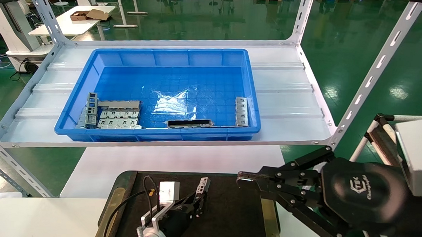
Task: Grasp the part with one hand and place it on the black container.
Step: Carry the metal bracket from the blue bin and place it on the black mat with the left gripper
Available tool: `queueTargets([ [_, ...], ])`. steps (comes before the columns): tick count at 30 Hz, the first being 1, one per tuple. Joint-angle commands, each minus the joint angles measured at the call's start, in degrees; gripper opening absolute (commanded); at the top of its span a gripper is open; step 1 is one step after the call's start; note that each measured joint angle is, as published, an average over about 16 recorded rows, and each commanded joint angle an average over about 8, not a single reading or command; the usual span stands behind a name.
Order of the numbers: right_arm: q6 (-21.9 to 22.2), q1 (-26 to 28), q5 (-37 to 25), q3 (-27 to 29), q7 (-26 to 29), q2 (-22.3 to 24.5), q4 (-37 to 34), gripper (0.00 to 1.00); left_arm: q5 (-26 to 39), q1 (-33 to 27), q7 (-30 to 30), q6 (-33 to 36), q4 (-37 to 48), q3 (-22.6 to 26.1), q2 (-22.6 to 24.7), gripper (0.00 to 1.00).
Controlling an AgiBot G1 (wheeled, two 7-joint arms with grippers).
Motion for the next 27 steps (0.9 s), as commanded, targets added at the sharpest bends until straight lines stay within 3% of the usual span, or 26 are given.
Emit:
queueTargets([
  [1, 0.0, 0.0, 0.0, 0.0, 0.0, 0.0, 0.0, 0.00, 0.7, -0.3, 0.0, 0.6, 1.7, -0.5, 1.1, 0.00],
  [15, 0.0, 0.0, 0.0, -0.1, 0.0, 0.0, 0.0, 0.00, 5.1, 0.8, -1.3, 2.4, 9.0, -5.0, 6.4, 0.00],
  [27, 0.0, 0.0, 0.1, -0.1, 0.0, 0.0, 0.0, 0.00, 6.3, 0.3, -3.1, 3.1, 12.3, -5.4, 8.0, 0.00],
])
